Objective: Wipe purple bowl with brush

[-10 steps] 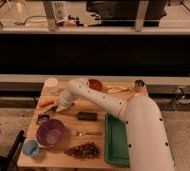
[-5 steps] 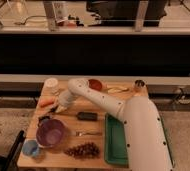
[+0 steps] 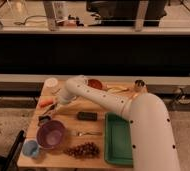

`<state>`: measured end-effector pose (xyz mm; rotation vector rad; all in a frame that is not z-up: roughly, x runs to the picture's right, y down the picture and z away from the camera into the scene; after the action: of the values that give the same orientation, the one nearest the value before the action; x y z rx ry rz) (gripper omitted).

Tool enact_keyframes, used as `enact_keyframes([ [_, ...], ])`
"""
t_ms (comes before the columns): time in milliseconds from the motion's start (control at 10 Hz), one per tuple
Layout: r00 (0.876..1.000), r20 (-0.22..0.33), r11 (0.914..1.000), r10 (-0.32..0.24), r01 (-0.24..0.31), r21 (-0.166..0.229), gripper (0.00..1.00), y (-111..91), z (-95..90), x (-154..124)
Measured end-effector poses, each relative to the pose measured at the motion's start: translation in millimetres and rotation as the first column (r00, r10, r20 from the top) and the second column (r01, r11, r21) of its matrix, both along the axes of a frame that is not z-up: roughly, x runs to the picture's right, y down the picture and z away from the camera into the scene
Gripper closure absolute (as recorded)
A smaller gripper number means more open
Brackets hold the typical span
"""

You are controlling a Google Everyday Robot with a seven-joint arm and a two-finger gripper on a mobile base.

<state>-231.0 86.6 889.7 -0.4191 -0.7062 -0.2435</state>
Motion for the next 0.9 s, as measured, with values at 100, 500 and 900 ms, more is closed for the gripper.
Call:
enact_keyframes([
  [100, 1.000, -0.017, 0.9999, 0.006, -0.006, 0.009, 1.00, -2, -1.2, -3],
  [500, 0.996, -0.074, 0.9969, 0.048, -0.043, 0.066, 1.00, -22, -21.8, -5],
  [900, 0.987, -0.123, 0.9868, 0.104, -0.087, 0.136, 1.00, -52, -59.4, 14],
])
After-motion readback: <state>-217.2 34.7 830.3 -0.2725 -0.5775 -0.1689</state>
